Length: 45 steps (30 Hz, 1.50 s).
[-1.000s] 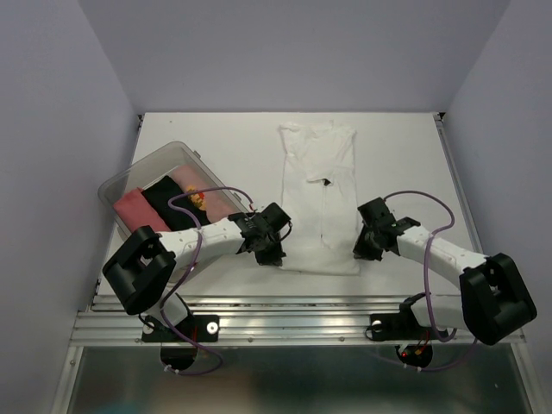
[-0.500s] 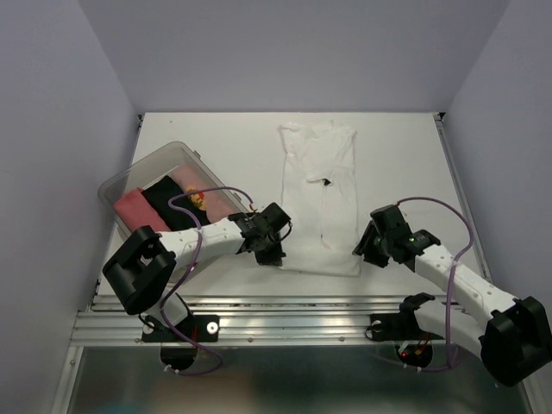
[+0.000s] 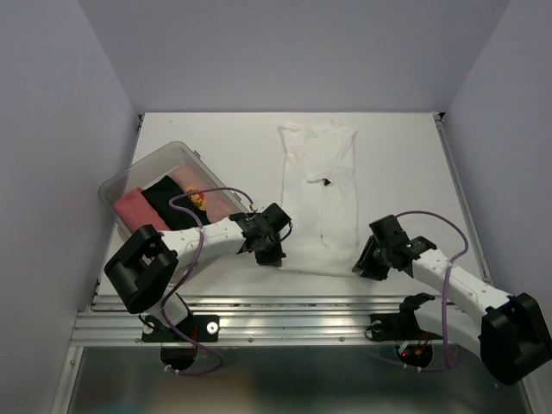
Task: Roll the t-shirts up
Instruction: Roll the T-shirt to the center of the board.
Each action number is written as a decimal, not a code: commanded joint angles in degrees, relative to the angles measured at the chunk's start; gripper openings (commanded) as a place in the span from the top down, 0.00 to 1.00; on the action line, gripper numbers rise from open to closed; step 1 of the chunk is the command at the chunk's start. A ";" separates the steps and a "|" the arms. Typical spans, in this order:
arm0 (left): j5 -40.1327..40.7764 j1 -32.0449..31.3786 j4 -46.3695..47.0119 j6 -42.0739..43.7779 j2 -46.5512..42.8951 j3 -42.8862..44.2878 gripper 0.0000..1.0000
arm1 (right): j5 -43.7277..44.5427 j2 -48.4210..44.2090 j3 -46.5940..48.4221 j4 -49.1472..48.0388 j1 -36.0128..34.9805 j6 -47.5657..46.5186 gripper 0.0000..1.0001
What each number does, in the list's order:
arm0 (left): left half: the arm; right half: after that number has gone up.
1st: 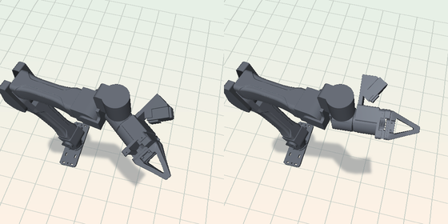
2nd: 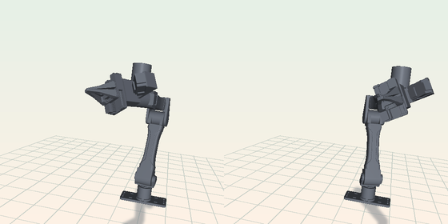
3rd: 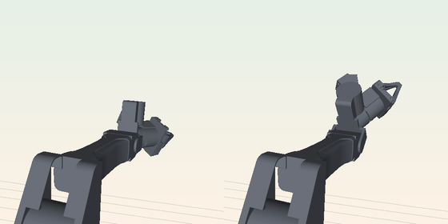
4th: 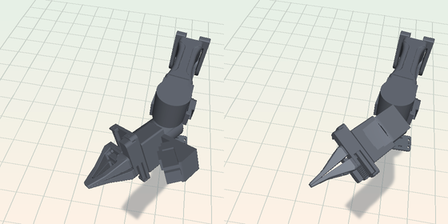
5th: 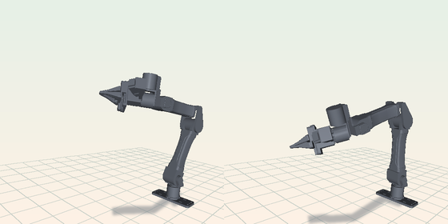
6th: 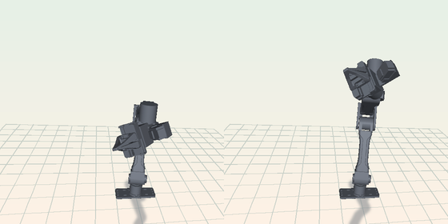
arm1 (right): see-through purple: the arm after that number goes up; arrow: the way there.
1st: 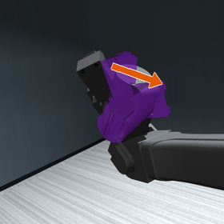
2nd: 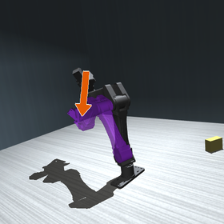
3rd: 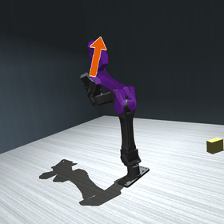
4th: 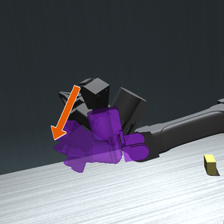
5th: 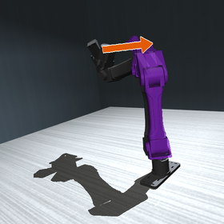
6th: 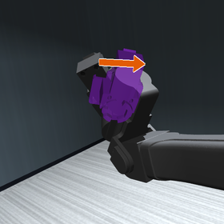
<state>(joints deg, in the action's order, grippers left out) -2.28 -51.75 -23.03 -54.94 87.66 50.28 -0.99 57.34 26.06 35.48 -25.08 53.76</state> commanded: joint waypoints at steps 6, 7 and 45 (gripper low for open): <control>1.05 -0.11 -1.32 0.27 0.23 1.40 1.00 | -1.73 1.63 -2.86 -4.54 0.38 0.65 0.72; 1.05 -0.11 -1.41 0.27 0.32 1.40 1.00 | -1.73 1.63 -2.77 -4.46 0.38 0.65 0.75; -2.20 7.01 -3.78 -1.40 0.05 6.93 1.00 | 7.50 10.07 14.18 5.47 0.38 -4.27 0.97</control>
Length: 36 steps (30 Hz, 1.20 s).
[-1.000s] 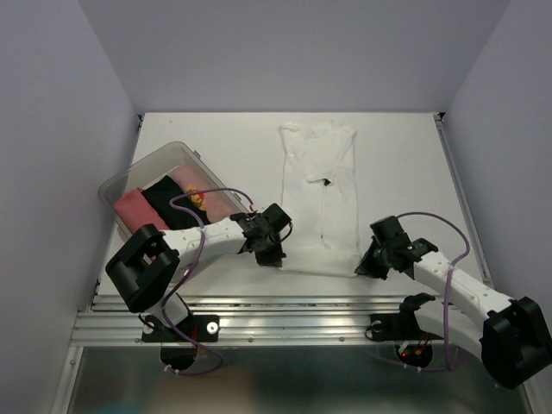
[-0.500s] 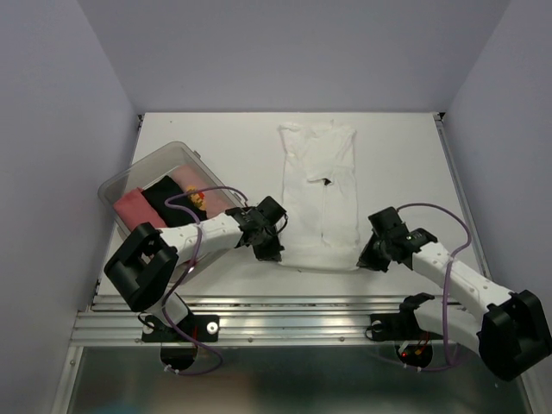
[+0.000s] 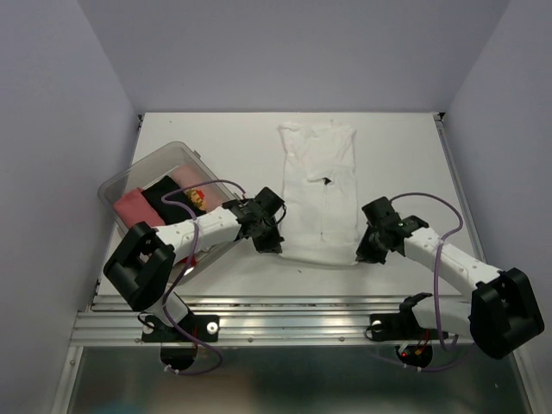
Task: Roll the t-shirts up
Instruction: Roll the T-shirt to the center of the board.
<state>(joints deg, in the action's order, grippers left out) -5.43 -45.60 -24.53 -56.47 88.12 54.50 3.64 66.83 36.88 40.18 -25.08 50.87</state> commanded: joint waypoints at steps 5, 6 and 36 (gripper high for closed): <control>0.69 1.57 -2.45 0.22 0.30 3.42 1.00 | 3.30 2.25 5.21 0.86 0.38 -2.18 0.95; 0.51 1.75 -2.54 0.39 0.48 3.59 1.00 | 3.30 2.78 5.91 0.86 0.38 -2.35 0.95; 4.37 -1.33 -3.76 10.94 -4.88 0.16 0.36 | 6.29 -5.65 7.06 4.73 0.38 -5.87 0.57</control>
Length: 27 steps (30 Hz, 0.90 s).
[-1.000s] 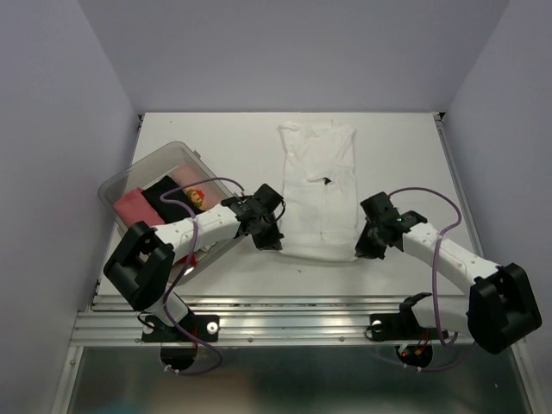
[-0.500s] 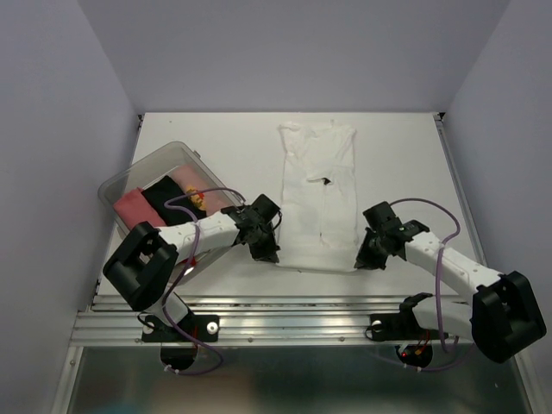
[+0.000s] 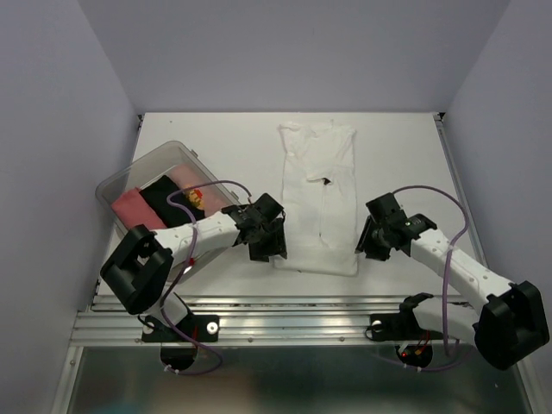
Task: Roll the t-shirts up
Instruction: Roll the T-shirt to the center of the board.
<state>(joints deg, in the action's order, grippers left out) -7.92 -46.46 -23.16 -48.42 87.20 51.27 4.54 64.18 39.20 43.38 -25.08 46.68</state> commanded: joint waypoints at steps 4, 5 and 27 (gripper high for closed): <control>10.91 -1.62 -5.50 5.78 -6.69 7.08 0.40 | 7.68 -2.22 6.94 0.84 0.38 -2.11 0.57; 11.43 -2.14 -5.32 6.32 -6.95 7.70 0.41 | 7.68 -1.87 7.29 0.40 0.38 -2.03 0.57; 15.73 -11.82 6.89 8.08 3.49 9.99 0.92 | -9.54 2.33 -2.46 -19.11 -0.14 -3.79 0.99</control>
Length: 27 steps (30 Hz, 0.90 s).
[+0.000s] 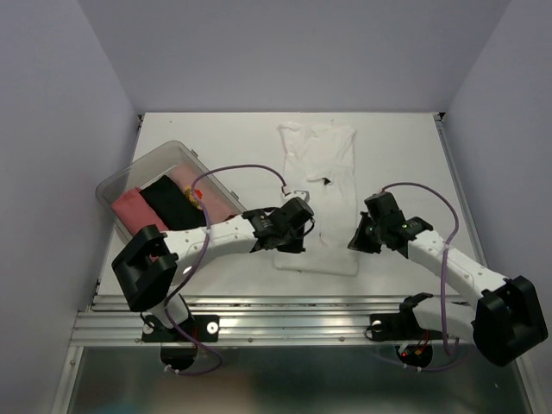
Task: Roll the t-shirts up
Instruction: Roll the T-shirt to the center of the board.
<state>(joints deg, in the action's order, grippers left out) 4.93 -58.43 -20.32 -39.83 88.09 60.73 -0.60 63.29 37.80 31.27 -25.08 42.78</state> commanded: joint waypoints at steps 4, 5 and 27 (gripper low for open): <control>6.05 0.16 4.49 -1.47 4.80 0.53 1.00 | 2.86 5.27 -1.76 -7.01 -0.14 1.68 0.99; 6.84 0.34 4.50 -1.47 5.15 0.44 1.00 | 6.89 5.53 -2.29 -7.01 -0.14 2.12 0.99; 12.73 4.29 -2.00 -2.96 4.45 -2.90 1.00 | 10.53 0.88 0.26 1.43 -0.14 0.89 0.99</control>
<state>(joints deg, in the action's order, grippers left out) 14.41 -54.39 -19.51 -41.45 94.21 58.46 8.19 65.84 36.97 29.52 -25.15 44.36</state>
